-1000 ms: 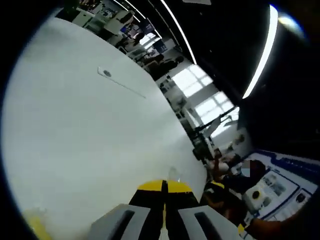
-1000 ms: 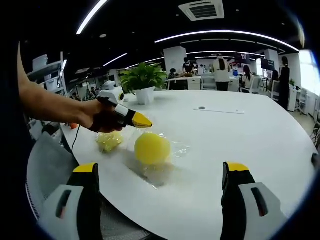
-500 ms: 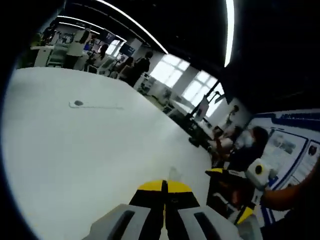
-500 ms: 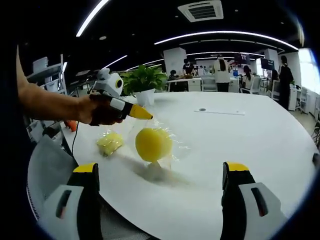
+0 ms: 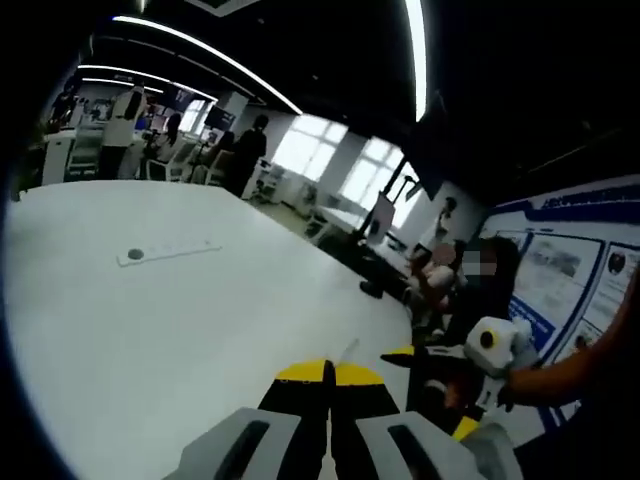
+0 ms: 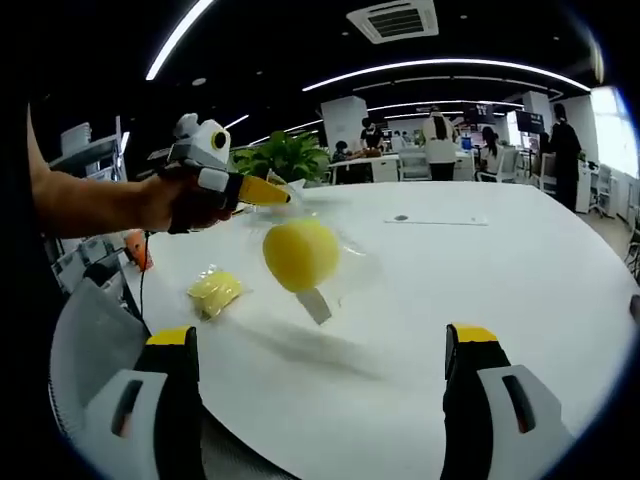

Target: Compare the silicone blocks by pressing each to a similar depth, holding the contact briefly, and releasing to observe deformation and rebound differences across the visible hardness samples.

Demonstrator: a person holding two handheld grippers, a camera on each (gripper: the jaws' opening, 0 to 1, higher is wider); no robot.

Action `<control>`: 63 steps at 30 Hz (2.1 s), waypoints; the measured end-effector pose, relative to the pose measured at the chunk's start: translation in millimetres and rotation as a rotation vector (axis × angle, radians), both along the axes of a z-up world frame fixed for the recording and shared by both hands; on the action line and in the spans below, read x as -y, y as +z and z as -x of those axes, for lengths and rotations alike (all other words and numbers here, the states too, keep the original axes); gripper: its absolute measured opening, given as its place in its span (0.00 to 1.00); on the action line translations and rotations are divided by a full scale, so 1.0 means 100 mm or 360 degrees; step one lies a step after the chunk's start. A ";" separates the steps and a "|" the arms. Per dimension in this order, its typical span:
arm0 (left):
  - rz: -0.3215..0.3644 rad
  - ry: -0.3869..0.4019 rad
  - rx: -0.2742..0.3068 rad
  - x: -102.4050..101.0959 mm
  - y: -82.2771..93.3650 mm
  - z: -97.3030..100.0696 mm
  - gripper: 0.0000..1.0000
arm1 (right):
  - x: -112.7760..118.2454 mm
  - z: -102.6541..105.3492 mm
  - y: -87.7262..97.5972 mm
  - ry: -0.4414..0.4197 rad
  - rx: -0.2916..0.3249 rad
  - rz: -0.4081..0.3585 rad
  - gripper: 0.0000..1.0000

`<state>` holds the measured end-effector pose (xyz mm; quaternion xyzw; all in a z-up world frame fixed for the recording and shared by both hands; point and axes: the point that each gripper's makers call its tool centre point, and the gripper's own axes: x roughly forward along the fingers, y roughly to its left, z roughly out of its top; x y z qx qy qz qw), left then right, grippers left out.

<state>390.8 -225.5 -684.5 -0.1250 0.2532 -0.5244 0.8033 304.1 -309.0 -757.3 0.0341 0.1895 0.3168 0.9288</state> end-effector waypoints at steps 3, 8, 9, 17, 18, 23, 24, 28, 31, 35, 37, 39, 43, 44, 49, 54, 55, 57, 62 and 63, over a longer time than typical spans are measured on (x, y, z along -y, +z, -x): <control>-0.0005 -0.0020 0.0063 -0.01 0.13 -0.02 0.00 | -0.01 -0.01 0.02 0.0002 0.0001 -0.0003 0.96; 0.0011 -0.0042 0.0127 0.01 0.32 -0.01 0.00 | 0.01 -0.03 0.06 0.0010 0.0011 0.0013 0.96; 0.0016 -0.0045 0.0128 0.01 0.35 -0.01 0.00 | 0.02 -0.04 0.08 0.0006 0.0014 0.0011 0.96; 0.0045 -0.0073 0.0217 -0.02 0.70 0.03 0.00 | 0.06 -0.12 0.24 -0.0015 0.0066 -0.0024 0.96; 0.0047 -0.0073 0.0222 -0.03 0.75 0.04 0.00 | 0.06 -0.13 0.27 -0.0014 0.0076 -0.0036 0.96; 0.0091 -0.0060 0.0236 -0.07 0.93 0.06 0.00 | 0.06 -0.19 0.39 0.0014 0.0107 -0.0042 0.96; 0.0099 -0.0062 0.0236 -0.08 0.96 0.06 0.00 | 0.06 -0.20 0.40 0.0023 0.0109 -0.0040 0.96; 0.0140 -0.0052 0.0293 -0.11 1.13 0.08 0.00 | 0.03 -0.22 0.50 0.0069 0.0171 -0.0029 0.96; 0.0170 -0.0059 0.0308 -0.12 1.23 0.10 0.00 | -0.03 -0.23 0.57 0.0119 0.0159 -0.0071 0.96; 0.0195 -0.0074 0.0359 -0.14 1.36 0.14 0.00 | -0.09 -0.24 0.69 0.0178 0.0172 -0.0133 0.96; 0.0214 -0.0086 0.0365 -0.14 1.41 0.19 0.00 | -0.14 -0.23 0.75 0.0214 0.0186 -0.0141 0.96; 0.0222 -0.0096 0.0385 -0.15 1.45 0.23 0.00 | -0.17 -0.25 0.79 0.0241 0.0193 -0.0145 0.96; 0.0233 -0.0110 0.0399 -0.16 1.49 0.29 0.00 | -0.19 -0.30 0.85 0.0272 0.0207 -0.0153 0.96; 0.0235 -0.0114 0.0399 -0.16 1.49 0.30 0.00 | -0.19 -0.31 0.87 0.0281 0.0209 -0.0162 0.96; 0.0230 -0.0132 0.0417 -0.17 1.50 0.37 0.00 | -0.22 -0.35 0.94 0.0304 0.0221 -0.0220 0.96; 0.0245 -0.0147 0.0424 -0.18 1.52 0.43 0.00 | -0.29 -0.34 1.02 0.0356 0.0224 -0.0269 0.96; 0.0248 -0.0151 0.0421 -0.18 1.52 0.43 0.00 | -0.29 -0.35 1.03 0.0366 0.0223 -0.0280 0.96; 0.0257 -0.0154 0.0422 -0.18 1.52 0.45 0.00 | -0.31 -0.35 1.05 0.0379 0.0237 -0.0286 0.96; 0.0285 -0.0171 0.0410 -0.16 1.54 0.50 0.00 | -0.37 -0.37 1.12 0.0422 0.0264 -0.0316 0.96; 0.0288 -0.0172 0.0410 -0.16 1.54 0.50 0.00 | -0.39 -0.37 1.13 0.0433 0.0264 -0.0321 0.96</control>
